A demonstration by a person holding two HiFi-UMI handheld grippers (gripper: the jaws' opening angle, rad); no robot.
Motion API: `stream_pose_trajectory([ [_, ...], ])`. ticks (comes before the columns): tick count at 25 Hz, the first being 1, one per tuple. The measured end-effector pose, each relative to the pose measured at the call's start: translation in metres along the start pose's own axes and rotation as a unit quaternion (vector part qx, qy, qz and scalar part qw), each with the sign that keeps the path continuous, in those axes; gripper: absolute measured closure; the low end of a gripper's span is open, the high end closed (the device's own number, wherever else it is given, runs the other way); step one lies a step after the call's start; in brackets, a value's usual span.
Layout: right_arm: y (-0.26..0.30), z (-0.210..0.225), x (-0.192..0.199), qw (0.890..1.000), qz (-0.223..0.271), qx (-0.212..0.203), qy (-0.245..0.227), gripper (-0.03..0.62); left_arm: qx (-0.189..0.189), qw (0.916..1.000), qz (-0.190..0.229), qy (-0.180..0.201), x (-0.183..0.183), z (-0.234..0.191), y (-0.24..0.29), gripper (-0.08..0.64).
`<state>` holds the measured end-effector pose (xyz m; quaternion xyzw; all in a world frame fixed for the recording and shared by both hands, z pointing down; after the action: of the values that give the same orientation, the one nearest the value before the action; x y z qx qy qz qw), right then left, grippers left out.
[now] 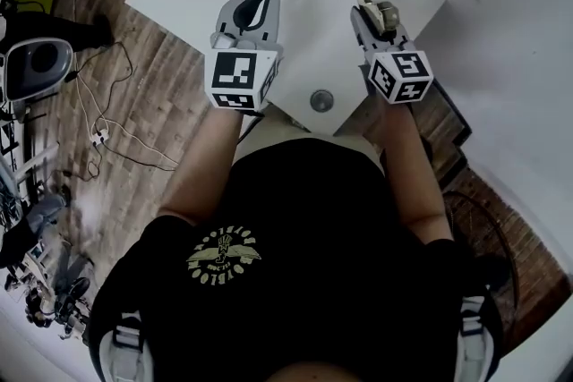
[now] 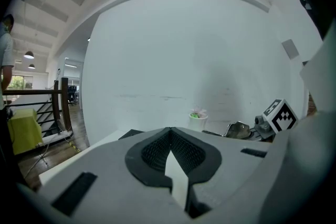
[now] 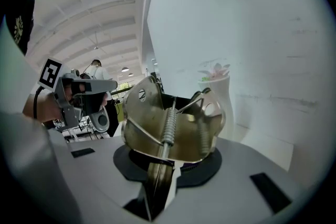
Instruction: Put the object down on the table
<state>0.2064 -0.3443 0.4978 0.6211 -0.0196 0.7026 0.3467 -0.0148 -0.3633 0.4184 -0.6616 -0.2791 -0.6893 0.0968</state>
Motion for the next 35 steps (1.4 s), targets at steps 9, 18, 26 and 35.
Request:
stream_pose_trajectory([
  [9, 0.024, 0.006, 0.056, 0.998, -0.051, -0.008, 0.044, 0.518, -0.005, 1.0, -0.007, -0.003, 0.011, -0.006, -0.011, 0.552],
  [18, 0.043, 0.013, 0.112, 0.992, -0.11, -0.01, 0.063, 0.518, -0.003, 0.9999, -0.01, -0.001, 0.016, -0.007, -0.021, 0.552],
  [26, 0.053, 0.019, 0.145, 0.986, -0.146, -0.002, 0.077, 0.518, 0.002, 0.9999, -0.01, 0.006, 0.016, -0.005, -0.028, 0.552],
  [35, 0.061, 0.015, 0.159, 0.977, -0.208, -0.007, 0.053, 0.481, 0.006, 0.9999, 0.001, 0.014, 0.008, -0.004, -0.035, 0.552],
])
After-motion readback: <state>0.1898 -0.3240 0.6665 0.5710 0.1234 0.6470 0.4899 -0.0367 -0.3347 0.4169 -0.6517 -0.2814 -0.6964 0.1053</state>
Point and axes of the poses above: the fingertips, and each gripper's own axes: y forward along the fingers, z to its right, x out of its underside, the point moved 7 cm from there along -y, backward along the fingers, and after that the axes turned 1 degree about -x, right-handed, at the moved point
